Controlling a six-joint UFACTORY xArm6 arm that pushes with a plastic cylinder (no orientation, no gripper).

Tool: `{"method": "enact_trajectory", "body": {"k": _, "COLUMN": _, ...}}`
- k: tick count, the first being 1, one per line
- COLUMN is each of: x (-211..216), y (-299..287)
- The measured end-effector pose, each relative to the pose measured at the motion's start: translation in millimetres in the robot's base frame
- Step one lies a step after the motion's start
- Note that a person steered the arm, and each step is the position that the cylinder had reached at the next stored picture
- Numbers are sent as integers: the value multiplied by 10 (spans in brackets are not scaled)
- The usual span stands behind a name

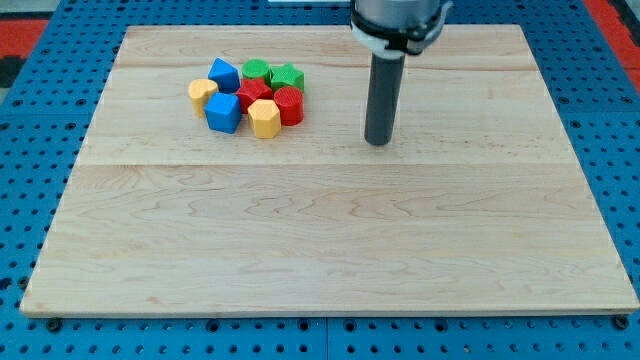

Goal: Separate red blocks from the group of blocks

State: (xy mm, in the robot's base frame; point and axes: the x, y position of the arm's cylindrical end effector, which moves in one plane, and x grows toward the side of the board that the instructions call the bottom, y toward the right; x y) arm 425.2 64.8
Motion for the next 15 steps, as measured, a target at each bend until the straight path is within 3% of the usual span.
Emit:
{"method": "enact_trajectory", "body": {"k": 1, "x": 382, "y": -375}}
{"method": "enact_trajectory", "body": {"k": 4, "x": 408, "y": -2115}}
{"method": "enact_trajectory", "body": {"k": 7, "x": 348, "y": -2133}}
{"method": "enact_trajectory", "body": {"k": 11, "x": -680, "y": -2307}}
{"method": "enact_trajectory", "body": {"k": 12, "x": -727, "y": -2306}}
{"method": "enact_trajectory", "body": {"k": 15, "x": -731, "y": -1244}}
